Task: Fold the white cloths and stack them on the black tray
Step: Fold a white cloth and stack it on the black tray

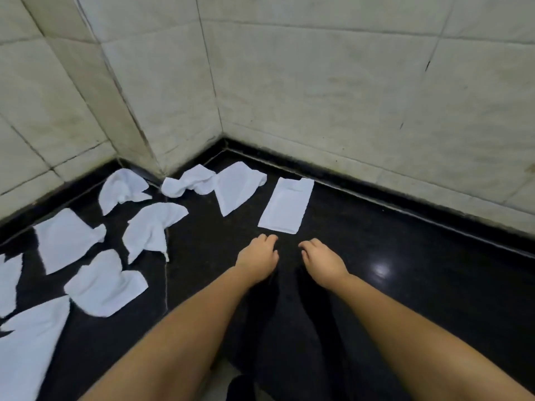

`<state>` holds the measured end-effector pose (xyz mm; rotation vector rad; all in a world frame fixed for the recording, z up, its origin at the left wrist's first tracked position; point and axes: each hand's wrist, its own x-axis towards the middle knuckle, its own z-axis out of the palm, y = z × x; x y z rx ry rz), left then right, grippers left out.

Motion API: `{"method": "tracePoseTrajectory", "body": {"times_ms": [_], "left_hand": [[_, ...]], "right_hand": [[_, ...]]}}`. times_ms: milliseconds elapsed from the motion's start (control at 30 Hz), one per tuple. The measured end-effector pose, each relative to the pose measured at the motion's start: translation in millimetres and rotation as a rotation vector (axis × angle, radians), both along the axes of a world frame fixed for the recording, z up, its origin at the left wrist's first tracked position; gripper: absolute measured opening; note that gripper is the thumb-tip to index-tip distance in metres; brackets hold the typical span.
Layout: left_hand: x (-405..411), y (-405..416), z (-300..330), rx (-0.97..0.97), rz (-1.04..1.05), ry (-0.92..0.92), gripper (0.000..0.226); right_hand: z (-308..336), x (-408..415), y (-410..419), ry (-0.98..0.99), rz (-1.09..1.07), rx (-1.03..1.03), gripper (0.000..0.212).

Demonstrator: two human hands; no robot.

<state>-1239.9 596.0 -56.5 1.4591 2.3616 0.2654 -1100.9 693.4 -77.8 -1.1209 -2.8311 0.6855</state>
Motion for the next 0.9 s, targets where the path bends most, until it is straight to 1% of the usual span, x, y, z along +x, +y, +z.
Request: {"method": "tracePoseTrajectory", "body": {"times_ms": [67,133,233,300,367,467,533,600,700,767,900], "left_hand": [[-34.3,27.5,-8.1,-0.003,-0.076,-0.011,0.038],[-64.3,48.9,-17.0,-0.023,-0.15,-0.009,0.041],[-97.3,73.7,-33.7,-0.053,-0.287,0.004,0.044],[-112.1,85.8,-45.5,-0.077,-0.37,0.01,0.044],[-120.8,94.0,-55.3,-0.081,-0.446,0.029,0.041],[-126.9,100.9,-63.2,-0.049,-0.546,0.126,0.035],[-129.9,104.7,-65.6,-0.035,-0.592,0.157,0.033],[-132.1,107.3,-64.9,-0.029,-0.62,0.16,0.033],[-129.6,106.9,-57.1,-0.003,-0.612,0.115,0.037],[-122.9,106.6,-46.5,0.076,-0.545,0.024,0.035],[-109.8,106.0,-15.4,0.277,-0.379,-0.173,0.022]], "right_hand": [[-5.4,-25.9,17.9,-0.009,-0.079,0.001,0.035],[-9.5,-50.1,31.2,-0.034,-0.132,-0.003,0.034],[-17.6,-77.0,42.5,-0.088,-0.201,0.001,0.038],[-24.8,-88.3,45.9,-0.127,-0.243,-0.001,0.037],[-32.6,-95.2,47.8,-0.166,-0.279,0.019,0.032],[-38.0,-101.0,49.5,-0.186,-0.335,0.031,0.027],[-38.4,-102.6,50.6,-0.183,-0.355,0.034,0.025],[-35.7,-103.3,49.6,-0.132,-0.404,0.011,0.022],[-23.5,-105.6,42.6,0.028,-0.48,-0.041,0.017],[-10.5,-106.3,37.3,0.133,-0.485,-0.029,0.013],[23.9,-96.5,32.4,0.333,-0.538,0.02,0.01]]}}
